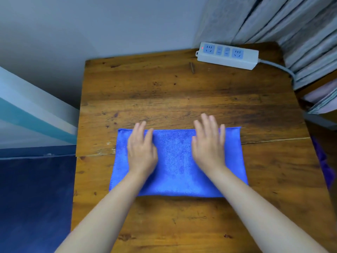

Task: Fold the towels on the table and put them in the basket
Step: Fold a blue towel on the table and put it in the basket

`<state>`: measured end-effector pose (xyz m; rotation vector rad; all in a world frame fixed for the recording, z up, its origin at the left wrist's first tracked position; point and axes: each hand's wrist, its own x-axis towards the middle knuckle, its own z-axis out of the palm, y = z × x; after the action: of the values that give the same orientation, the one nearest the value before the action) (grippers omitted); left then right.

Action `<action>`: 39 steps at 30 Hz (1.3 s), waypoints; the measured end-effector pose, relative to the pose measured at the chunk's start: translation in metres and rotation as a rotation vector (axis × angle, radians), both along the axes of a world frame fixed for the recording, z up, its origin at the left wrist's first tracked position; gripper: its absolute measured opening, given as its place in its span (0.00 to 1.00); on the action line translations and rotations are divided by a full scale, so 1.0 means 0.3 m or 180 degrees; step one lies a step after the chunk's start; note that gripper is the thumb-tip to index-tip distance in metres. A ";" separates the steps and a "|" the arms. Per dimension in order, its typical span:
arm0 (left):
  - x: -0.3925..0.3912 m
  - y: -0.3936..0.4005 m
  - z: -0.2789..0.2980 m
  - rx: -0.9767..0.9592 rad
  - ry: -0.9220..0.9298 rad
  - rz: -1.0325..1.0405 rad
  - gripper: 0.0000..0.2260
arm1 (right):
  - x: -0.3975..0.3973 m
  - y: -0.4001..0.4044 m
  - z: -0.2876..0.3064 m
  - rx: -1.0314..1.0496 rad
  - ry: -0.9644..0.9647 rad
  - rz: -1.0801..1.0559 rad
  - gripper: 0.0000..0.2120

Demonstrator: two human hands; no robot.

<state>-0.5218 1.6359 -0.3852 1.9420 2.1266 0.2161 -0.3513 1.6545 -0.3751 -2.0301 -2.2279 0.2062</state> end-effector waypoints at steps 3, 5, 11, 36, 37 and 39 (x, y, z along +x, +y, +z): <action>0.046 -0.031 -0.035 -0.0607 0.0293 -0.0329 0.21 | -0.091 -0.038 -0.044 -0.0630 -0.0376 0.0492 0.24; 0.037 -0.032 -0.059 -0.0758 0.0368 -0.0296 0.22 | -0.088 -0.039 -0.077 -0.0829 -0.0505 0.0685 0.25; -0.056 -0.049 -0.070 -0.0833 0.0162 0.0314 0.39 | 0.099 -0.011 -0.085 -0.0949 -0.0208 0.0167 0.32; -0.049 -0.341 -0.066 -0.1359 0.0217 0.0337 0.40 | 0.191 -0.379 -0.093 -0.1025 -0.0495 -0.0225 0.26; -0.061 -0.347 -0.063 -0.1315 0.0225 0.0343 0.42 | 0.227 -0.381 -0.082 -0.1120 -0.0474 -0.0360 0.27; -0.072 -0.351 -0.054 -0.1217 0.0244 0.0405 0.48 | 0.279 -0.381 -0.051 -0.1242 -0.0382 -0.0578 0.31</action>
<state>-0.5433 1.5306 -0.4013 1.6218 2.1492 -0.2310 -0.2677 1.5403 -0.3903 -2.4876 -2.1893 0.5529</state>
